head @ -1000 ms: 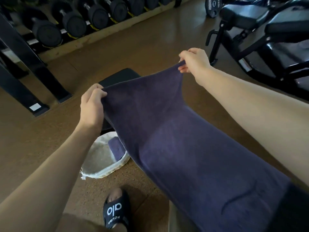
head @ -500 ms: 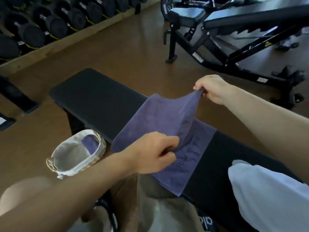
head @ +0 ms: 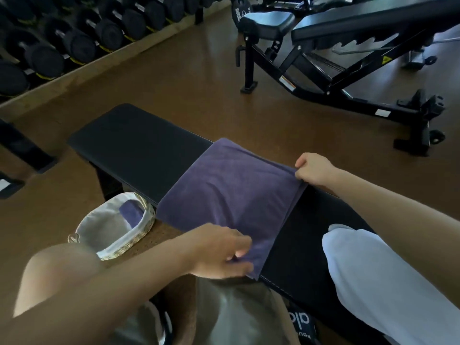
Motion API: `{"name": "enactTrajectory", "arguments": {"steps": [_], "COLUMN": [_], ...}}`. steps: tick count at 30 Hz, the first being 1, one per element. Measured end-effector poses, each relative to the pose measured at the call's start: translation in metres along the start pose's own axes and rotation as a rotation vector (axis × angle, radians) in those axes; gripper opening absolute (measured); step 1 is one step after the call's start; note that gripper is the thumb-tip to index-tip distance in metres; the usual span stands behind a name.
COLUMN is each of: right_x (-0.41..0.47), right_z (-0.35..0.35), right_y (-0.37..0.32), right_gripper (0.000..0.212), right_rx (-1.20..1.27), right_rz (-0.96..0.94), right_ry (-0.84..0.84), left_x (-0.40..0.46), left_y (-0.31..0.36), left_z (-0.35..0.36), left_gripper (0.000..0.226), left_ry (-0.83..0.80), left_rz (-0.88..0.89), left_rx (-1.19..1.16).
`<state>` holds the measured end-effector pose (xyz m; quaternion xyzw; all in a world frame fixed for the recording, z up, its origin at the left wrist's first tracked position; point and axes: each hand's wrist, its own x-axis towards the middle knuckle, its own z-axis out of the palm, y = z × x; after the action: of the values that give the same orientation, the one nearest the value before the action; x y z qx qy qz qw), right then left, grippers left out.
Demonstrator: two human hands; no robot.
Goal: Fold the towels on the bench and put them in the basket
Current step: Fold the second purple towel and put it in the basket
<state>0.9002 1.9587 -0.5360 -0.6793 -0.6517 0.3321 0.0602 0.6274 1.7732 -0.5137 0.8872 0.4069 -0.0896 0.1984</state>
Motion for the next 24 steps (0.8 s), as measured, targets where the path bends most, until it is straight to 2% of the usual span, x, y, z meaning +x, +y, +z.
{"name": "enactTrajectory", "arguments": {"steps": [3,6,9,11,14,16,20,24], "right_x": [0.009,0.024,0.039,0.050,0.068,0.078,0.094,0.103], "right_z": [-0.001,0.006,0.019,0.029,0.043,0.051,0.060,0.066], "right_y": [-0.010,-0.029,-0.058,-0.077,-0.105,-0.122,-0.148,-0.166], "right_gripper": [0.032,0.053,0.062,0.063,0.059,0.056,0.033,0.020], "right_rx": [-0.071,-0.046,0.034,0.064,0.087,0.098,0.124,0.156], "right_rz": [-0.005,-0.048,-0.095,-0.114,-0.123,-0.117,-0.103,-0.081], "right_ry": [-0.019,-0.019,-0.056,-0.086,-0.080,-0.065,-0.028,-0.027], "left_x": [-0.009,-0.020,-0.032,-0.036,-0.037,-0.038,-0.043,-0.052], "left_y": [-0.034,-0.089,-0.135,-0.151,-0.156,-0.159,-0.162,-0.163], "left_z": [-0.016,-0.019,-0.014,-0.010,-0.002,0.003,0.001,-0.007], "left_gripper": [0.026,0.022,0.037,0.054,0.059,0.056,0.023,0.018], "left_ry": [0.227,0.417,0.356,0.261,0.287,0.349,0.362,0.335], "left_rz": [-0.267,-0.667,-1.046,-1.165,-1.197,-1.178,-1.135,-1.091], "left_rx": [-0.071,-0.171,-0.322,-0.489,-0.974,-1.167,-1.226,-1.277]}}
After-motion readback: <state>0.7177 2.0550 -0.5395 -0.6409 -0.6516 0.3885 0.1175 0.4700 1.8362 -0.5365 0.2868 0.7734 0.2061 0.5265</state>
